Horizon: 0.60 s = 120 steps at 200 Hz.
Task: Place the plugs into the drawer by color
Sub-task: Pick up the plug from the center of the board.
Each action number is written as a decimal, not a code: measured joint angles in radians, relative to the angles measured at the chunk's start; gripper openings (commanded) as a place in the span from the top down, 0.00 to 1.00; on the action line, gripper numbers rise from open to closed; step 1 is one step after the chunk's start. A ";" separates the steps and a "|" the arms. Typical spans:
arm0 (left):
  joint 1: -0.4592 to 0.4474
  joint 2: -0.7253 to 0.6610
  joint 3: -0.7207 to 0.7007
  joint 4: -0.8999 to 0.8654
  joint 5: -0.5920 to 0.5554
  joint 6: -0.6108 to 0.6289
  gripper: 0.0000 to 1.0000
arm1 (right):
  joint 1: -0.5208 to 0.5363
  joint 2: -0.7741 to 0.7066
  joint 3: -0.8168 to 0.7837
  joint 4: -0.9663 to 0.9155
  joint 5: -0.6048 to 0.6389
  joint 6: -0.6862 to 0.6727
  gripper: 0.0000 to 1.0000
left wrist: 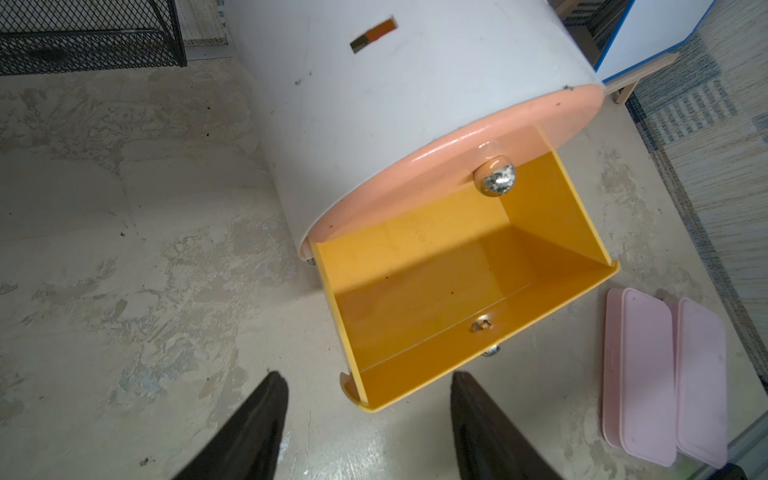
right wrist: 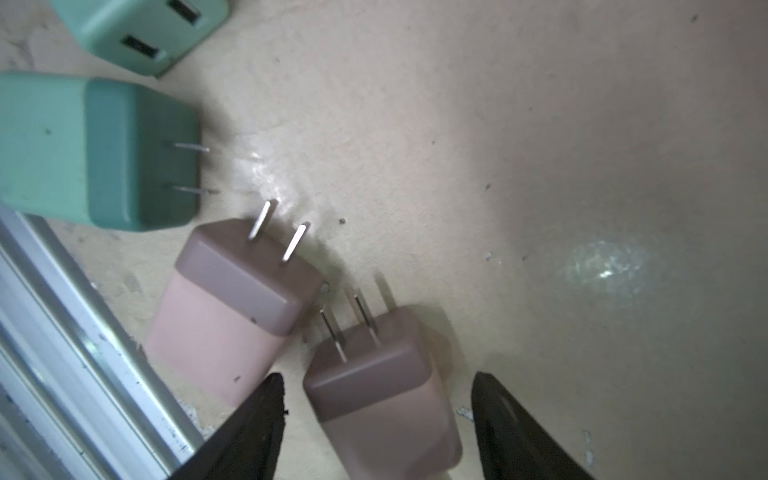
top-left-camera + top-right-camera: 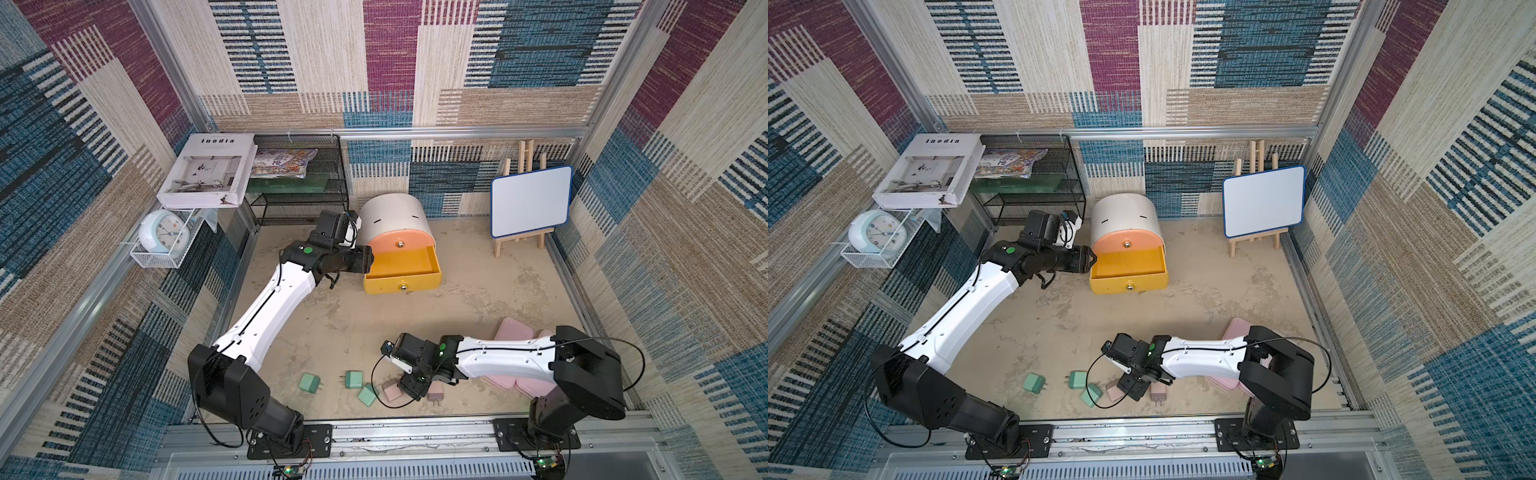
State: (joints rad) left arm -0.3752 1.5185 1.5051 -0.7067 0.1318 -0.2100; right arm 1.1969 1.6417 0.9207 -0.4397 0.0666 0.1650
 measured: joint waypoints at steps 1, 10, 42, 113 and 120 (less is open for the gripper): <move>0.000 -0.001 0.000 0.000 0.000 0.000 0.33 | 0.000 0.001 0.001 0.000 0.001 0.000 0.30; 0.000 -0.004 -0.001 0.000 0.003 -0.008 0.33 | 0.000 0.011 0.007 -0.004 0.009 0.000 0.34; 0.000 -0.006 -0.005 0.001 0.006 -0.014 0.29 | 0.000 0.021 0.032 -0.005 0.034 0.000 0.46; 0.000 -0.006 -0.003 0.002 -0.005 -0.014 0.27 | 0.001 -0.004 0.039 -0.034 0.097 0.037 0.59; 0.000 -0.006 0.001 0.001 -0.005 -0.014 0.27 | 0.000 -0.017 0.043 -0.045 0.111 0.047 0.59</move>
State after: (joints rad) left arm -0.3748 1.5124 1.5059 -0.7055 0.1265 -0.2245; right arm 1.1969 1.6245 0.9638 -0.4847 0.1772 0.2123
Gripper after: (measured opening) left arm 0.723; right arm 0.455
